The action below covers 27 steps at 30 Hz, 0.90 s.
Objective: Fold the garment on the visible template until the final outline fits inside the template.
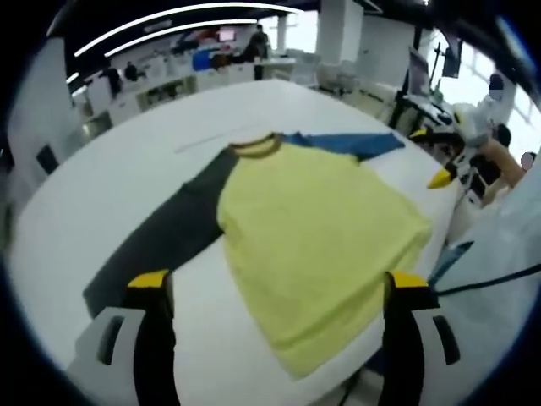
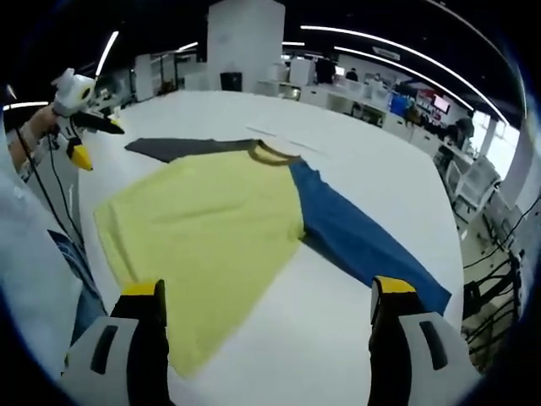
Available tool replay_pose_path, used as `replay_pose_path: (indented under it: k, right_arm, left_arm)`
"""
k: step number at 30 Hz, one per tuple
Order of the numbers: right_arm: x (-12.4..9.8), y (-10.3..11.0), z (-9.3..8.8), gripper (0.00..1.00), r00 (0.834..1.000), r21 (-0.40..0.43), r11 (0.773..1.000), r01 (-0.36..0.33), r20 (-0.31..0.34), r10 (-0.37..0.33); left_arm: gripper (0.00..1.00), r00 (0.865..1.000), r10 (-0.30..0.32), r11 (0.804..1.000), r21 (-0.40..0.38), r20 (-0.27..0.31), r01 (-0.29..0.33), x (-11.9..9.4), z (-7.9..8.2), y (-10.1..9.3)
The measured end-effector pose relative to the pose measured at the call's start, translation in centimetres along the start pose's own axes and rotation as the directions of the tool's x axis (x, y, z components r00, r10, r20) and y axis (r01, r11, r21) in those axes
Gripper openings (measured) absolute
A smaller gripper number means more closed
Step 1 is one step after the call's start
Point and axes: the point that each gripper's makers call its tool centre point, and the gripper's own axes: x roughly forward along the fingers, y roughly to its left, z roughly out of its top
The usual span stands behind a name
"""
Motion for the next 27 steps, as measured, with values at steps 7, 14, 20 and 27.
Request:
replay_pose_path:
  k: [7,14,20,27]
  right_arm:
    - [-0.3,-1.5,-0.3,1.0,1.0,0.02,0.999,0.027,0.005,-0.027]
    - [-0.4,-3.2,-0.8,1.0,0.999,0.055,0.998,0.044,0.014,-0.045]
    - [-0.4,-4.7,-1.3,1.0,0.998,0.061,0.996,0.061,0.009,-0.062]
    - [-0.2,-6.3,-1.9,1.0,0.997,0.063,0.995,0.076,-0.007,-0.075]
  left_arm:
    - [0.99,1.0,0.009,1.0,-0.005,0.003,-0.009,-0.1,0.2,0.0]
    - [0.99,1.0,0.021,1.0,-0.013,-0.001,-0.021,-0.3,0.2,0.1]
    - [0.99,1.0,0.021,1.0,-0.015,0.002,-0.021,-0.2,0.3,0.1]
    - [0.99,1.0,0.029,0.999,-0.017,0.002,-0.029,-0.3,0.4,0.3]
